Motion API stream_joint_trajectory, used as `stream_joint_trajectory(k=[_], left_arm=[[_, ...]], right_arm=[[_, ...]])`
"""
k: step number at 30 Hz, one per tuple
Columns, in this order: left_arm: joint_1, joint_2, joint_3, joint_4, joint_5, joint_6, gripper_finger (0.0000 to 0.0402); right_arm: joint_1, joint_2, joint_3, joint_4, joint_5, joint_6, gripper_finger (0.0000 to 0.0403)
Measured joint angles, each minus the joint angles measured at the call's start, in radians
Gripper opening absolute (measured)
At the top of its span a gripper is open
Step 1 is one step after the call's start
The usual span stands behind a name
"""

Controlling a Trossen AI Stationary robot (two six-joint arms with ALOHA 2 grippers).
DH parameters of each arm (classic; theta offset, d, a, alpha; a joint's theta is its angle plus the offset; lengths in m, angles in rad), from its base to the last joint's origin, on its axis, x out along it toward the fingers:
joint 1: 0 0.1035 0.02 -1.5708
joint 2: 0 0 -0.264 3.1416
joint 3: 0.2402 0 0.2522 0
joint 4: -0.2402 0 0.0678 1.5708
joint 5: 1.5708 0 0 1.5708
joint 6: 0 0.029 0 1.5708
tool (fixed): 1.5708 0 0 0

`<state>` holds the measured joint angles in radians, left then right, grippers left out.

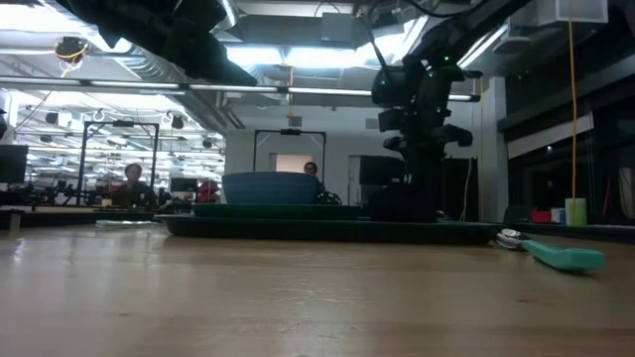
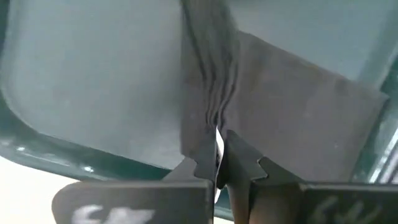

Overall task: Set up tray
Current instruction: Put the black table napkin to the right of the green plate on the black tray

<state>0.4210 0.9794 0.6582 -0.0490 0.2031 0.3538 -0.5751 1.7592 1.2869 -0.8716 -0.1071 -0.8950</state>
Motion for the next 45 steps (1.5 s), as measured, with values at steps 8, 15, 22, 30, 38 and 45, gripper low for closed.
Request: stream_joint_trajectory(k=[8, 15, 22, 30, 38, 45], left_arm=[[0.000, 0.000, 0.000, 0.000, 0.000, 0.000, 0.0003], [0.000, 0.000, 0.000, 0.000, 0.000, -0.022, 0.0003], [0.000, 0.000, 0.000, 0.000, 0.000, -0.047, 0.0003], [0.000, 0.000, 0.000, 0.005, 0.001, -0.055, 0.0003], [0.000, 0.000, -0.001, 0.032, 0.001, -0.055, 0.0003], [0.000, 0.000, -0.001, 0.032, 0.001, -0.053, 0.0003]], right_arm=[[0.051, 0.000, 0.000, -0.011, -0.025, 0.017, 0.0017], [0.066, 0.000, 0.000, -0.037, -0.025, 0.038, 0.0017], [0.066, 0.000, -0.008, -0.037, -0.019, 0.051, 0.0017], [0.069, 0.000, -0.140, 0.071, -0.018, 0.053, 0.0017], [0.069, 0.000, -0.180, 0.127, -0.018, 0.056, 0.0017], [0.069, 0.000, -0.180, 0.115, -0.018, 0.117, 0.0033]])
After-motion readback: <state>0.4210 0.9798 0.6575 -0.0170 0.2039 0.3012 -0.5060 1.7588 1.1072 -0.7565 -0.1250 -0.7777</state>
